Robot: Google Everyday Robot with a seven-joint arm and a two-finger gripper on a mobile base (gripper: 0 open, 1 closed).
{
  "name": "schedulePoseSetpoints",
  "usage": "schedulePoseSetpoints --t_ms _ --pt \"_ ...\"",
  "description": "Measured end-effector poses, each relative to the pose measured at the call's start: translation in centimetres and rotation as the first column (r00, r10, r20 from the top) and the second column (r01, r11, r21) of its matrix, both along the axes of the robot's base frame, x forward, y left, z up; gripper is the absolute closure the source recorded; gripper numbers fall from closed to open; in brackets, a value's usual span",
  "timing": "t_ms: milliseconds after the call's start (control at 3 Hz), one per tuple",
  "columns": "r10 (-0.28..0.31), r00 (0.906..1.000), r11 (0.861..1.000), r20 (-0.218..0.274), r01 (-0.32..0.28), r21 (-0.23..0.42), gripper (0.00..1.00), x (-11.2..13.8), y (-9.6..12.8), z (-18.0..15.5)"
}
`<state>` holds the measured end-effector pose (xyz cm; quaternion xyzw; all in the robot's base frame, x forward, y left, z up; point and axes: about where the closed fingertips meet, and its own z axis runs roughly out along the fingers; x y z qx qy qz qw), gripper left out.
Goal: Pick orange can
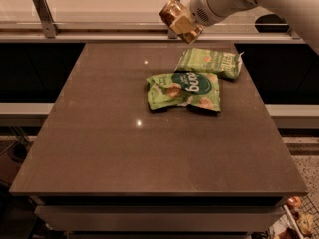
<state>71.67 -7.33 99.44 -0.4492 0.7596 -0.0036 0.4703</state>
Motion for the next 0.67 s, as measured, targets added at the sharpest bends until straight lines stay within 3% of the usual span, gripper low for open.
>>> schedulePoseSetpoints --t_ms 333,667 --pt "0.031 0.9963 0.999 0.08 -0.032 0.009 1.0 -0.63 0.16 1.91" --pt "0.034 0.9962 0.999 0.081 -0.034 0.006 1.0 -0.56 0.29 1.83"
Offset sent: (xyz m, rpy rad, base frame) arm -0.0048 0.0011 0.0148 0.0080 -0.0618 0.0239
